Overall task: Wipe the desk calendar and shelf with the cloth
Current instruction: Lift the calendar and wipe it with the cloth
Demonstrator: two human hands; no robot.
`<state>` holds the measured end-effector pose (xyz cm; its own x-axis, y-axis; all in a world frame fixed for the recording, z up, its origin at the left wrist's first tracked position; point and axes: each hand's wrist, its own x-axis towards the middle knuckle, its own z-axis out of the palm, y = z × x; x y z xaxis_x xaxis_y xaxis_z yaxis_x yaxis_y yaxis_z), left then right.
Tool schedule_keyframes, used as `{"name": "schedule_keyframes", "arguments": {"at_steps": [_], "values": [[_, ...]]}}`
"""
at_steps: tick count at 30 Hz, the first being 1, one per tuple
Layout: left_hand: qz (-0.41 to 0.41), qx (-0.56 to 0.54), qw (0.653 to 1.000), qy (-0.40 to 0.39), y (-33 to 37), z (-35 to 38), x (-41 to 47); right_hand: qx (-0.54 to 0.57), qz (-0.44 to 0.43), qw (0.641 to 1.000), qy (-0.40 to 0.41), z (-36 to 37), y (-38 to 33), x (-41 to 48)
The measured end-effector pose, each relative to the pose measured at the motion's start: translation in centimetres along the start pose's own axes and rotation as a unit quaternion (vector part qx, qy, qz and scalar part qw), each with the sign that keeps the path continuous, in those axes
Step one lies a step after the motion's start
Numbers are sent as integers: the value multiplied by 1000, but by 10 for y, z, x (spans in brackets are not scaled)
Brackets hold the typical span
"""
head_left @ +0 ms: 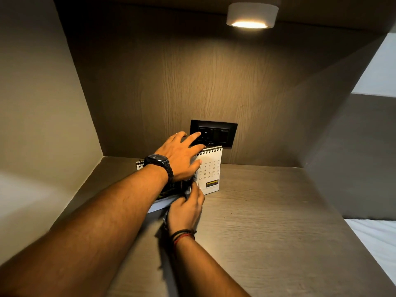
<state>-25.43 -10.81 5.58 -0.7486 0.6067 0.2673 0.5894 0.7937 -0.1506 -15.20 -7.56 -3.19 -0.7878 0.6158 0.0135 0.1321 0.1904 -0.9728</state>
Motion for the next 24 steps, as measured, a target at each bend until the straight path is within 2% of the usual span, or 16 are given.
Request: {"name": "schedule_keyframes", "arguments": {"at_steps": [3, 5, 10, 12, 17, 19, 21, 24], "values": [[0, -2, 1000, -4, -1, 0, 0, 49, 67, 994, 65, -2, -5, 21], [1, -2, 1000, -4, -2, 0, 0, 60, 72, 992, 79, 0, -8, 27], [7, 3, 1000, 0, -1, 1, 1, -10, -7, 1000, -15, 10, -3, -5], [6, 4, 1000, -1, -1, 2, 1, -19, -29, 999, -24, 9, 3, -6], [8, -4, 1000, -6, -2, 1, 0, 65, 60, 994, 66, 2, -7, 20], [9, -8, 1000, -8, -2, 0, 0, 72, 66, 992, 76, 6, -14, 17], [6, -9, 1000, -10, -1, 0, 1, 51, 51, 996, 47, 12, -18, 6], [5, -4, 1000, -13, 0, 1, 1, 2, -33, 999, -41, 9, -9, -10]]}}
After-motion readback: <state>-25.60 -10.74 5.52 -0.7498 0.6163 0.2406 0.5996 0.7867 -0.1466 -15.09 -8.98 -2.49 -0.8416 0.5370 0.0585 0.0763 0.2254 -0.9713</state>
